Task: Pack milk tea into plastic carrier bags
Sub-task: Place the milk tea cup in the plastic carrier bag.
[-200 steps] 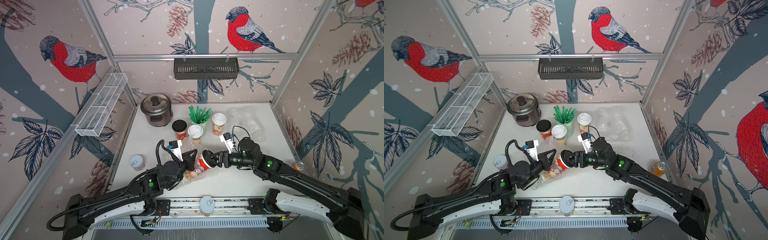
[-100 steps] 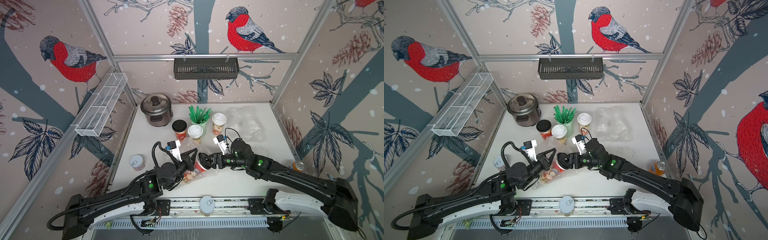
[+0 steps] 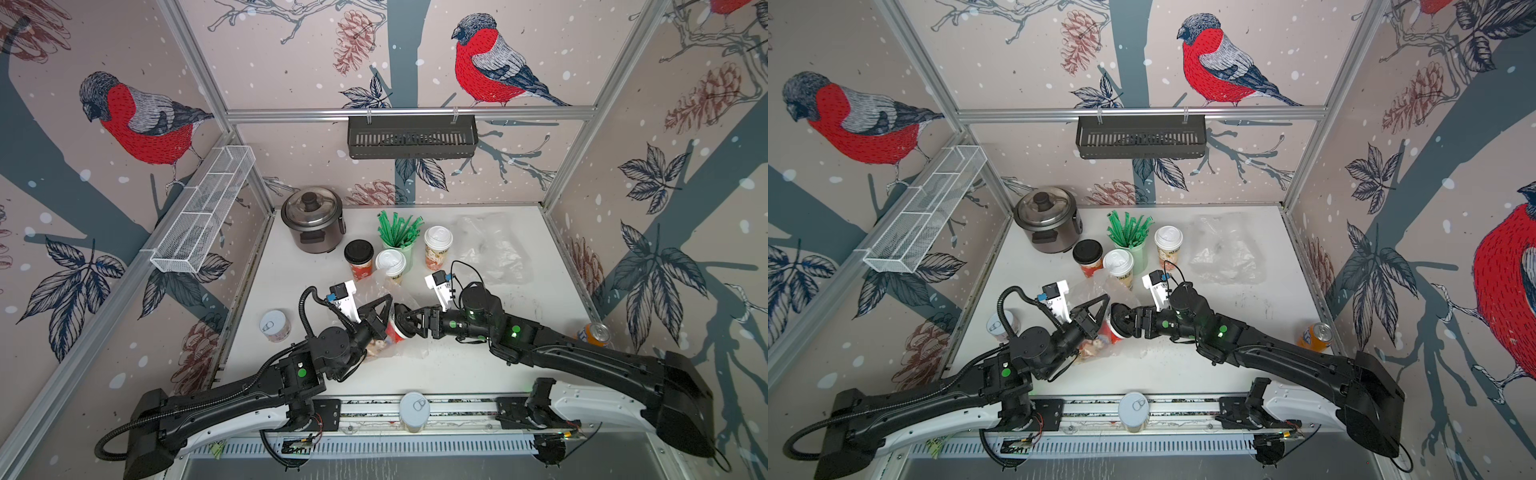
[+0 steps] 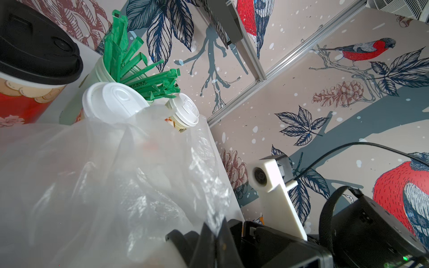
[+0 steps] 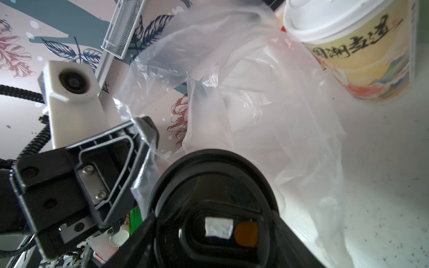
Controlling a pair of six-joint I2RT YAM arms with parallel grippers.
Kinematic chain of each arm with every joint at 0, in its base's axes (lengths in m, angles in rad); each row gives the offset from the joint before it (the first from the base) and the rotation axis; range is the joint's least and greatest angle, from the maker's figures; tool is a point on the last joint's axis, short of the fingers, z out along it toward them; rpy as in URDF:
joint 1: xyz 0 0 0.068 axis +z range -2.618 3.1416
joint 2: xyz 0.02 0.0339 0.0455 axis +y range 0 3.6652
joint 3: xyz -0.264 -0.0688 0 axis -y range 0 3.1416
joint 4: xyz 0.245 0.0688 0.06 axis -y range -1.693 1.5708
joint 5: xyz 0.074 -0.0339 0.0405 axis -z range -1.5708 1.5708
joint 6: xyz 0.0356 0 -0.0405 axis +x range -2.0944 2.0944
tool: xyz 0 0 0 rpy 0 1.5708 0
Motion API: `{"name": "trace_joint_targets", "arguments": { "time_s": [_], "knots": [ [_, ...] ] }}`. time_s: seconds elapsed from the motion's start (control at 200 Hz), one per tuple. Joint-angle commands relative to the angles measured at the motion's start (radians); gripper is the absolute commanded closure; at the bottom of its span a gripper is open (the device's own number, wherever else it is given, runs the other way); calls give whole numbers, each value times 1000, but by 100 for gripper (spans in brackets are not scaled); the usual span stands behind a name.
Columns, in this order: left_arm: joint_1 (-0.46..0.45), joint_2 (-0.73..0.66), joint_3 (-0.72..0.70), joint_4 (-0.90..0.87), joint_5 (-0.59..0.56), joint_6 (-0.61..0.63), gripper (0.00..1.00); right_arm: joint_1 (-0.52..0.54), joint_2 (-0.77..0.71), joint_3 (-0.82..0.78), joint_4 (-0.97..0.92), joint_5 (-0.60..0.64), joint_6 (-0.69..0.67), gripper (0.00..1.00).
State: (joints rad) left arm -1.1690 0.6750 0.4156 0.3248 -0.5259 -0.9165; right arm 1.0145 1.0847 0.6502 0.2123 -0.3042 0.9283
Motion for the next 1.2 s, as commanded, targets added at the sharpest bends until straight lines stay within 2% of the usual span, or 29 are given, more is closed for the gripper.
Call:
{"name": "trace_joint_targets", "arguments": {
  "time_s": [0.0,0.23,0.47,0.645,0.911,1.196],
  "knots": [
    [-2,-7,-5,56,-40,-18,100,10,-33,-11,81,64,21,30],
    [-3,10,-8,119,-81,-49,100,38,-46,-56,149,107,49,29],
    [-11,55,-6,188,-94,-89,100,77,11,-87,269,134,78,28],
    [-21,68,-11,228,-111,-108,100,94,50,-77,288,141,73,26],
    [-26,64,-5,260,-108,-99,100,111,55,-38,129,216,21,24],
    [-27,52,-14,290,-92,-108,100,124,28,77,-264,318,-84,25]
  ]
}}
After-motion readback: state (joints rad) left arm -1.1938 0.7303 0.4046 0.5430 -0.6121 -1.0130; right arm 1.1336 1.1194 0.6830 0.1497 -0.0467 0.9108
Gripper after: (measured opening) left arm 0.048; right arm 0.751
